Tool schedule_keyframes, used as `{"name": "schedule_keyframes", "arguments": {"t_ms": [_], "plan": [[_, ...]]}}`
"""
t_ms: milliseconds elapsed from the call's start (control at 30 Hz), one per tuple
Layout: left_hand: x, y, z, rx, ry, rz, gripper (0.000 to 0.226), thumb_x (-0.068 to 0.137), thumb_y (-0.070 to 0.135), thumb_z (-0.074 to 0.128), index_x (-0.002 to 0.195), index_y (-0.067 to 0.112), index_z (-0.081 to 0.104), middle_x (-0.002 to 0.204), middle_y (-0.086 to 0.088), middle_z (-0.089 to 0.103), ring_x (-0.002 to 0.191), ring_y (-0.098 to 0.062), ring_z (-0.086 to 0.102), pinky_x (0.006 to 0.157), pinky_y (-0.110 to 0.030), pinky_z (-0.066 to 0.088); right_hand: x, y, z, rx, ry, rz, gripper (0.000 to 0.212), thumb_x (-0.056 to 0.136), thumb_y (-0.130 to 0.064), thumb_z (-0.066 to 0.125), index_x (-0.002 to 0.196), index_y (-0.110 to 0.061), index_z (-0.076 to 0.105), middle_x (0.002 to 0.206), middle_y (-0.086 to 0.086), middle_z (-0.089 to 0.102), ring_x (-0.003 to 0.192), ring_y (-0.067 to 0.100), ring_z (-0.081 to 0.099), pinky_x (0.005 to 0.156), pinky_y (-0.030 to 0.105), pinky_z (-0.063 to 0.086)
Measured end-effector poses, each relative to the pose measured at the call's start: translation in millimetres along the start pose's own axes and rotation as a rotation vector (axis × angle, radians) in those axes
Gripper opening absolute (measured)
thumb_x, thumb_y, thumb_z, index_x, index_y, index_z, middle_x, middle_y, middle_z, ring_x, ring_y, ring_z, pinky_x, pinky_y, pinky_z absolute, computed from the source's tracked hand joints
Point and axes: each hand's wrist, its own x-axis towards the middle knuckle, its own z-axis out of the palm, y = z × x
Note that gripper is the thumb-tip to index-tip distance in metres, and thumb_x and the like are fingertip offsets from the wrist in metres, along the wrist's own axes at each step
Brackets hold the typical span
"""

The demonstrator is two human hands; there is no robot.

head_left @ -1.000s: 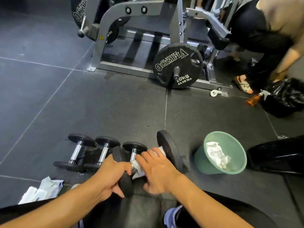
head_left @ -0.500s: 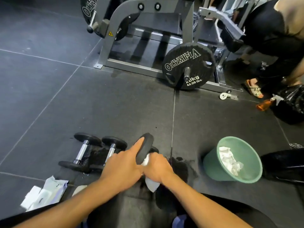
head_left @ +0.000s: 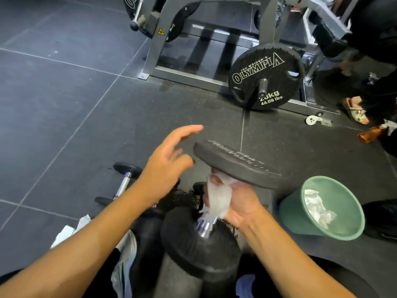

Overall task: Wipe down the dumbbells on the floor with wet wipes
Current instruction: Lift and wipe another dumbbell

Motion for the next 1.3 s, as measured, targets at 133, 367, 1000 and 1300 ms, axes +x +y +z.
{"name": "schedule_keyframes", "arguments": {"t_ms": [133, 367, 1000, 1300], "plan": [[-14.6, -31.7, -2.6, -0.395, 0.0, -0.83, 0.046, 0.1, 0.054, 0.05, 0.11, 0.016, 0.074, 0.117, -0.011, 0.075, 0.093, -0.025, 0.069, 0.079, -0.038, 0.05, 1.7, -16.3, -3.9, 0.044, -0.014, -0.138, 0.015, 0.048, -0.015, 0.085, 0.051, -0.013, 0.07, 0.05, 0.001, 0.062, 0.041, 0.013, 0.06, 0.039, 0.021, 0.049], [-37.8, -30.1, 44.6, -1.149, -0.117, -0.973, 0.085, 0.07, 0.081, 0.072, 0.124, 0.015, 0.066, 0.128, -0.014, 0.064, 0.115, -0.032, 0.062, 0.116, -0.046, 0.043, 16.1, -36.8, -10.2, 0.184, -0.209, -0.224, 0.038, 0.04, -0.012, 0.087, 0.049, -0.018, 0.051, 0.043, -0.004, 0.041, 0.035, 0.01, 0.035, 0.036, 0.021, 0.035], [-19.6, -31.8, 62.2, 0.523, 0.25, 0.712, 0.077, 0.068, 0.066, 0.078, 0.111, 0.015, 0.041, 0.116, -0.025, 0.042, 0.115, -0.043, 0.046, 0.1, -0.046, 0.045, 45.3, -59.0, -20.9, 0.28, 0.148, -0.265, 0.032, 0.083, -0.009, 0.046, 0.055, -0.024, 0.04, 0.051, -0.007, 0.025, 0.043, 0.009, 0.022, 0.047, 0.023, 0.019], [-14.0, -22.0, 61.6, 0.018, 0.248, 0.425, 0.054, 0.073, 0.045, 0.066, 0.109, 0.013, 0.041, 0.108, -0.015, 0.044, 0.102, -0.014, 0.048, 0.091, -0.022, 0.041, 39.4, -59.1, -29.8, 0.232, -0.074, -0.289, 0.051, 0.05, -0.013, 0.073, 0.055, -0.025, 0.024, 0.053, -0.006, 0.017, 0.048, 0.011, 0.013, 0.04, 0.023, 0.029]]}}
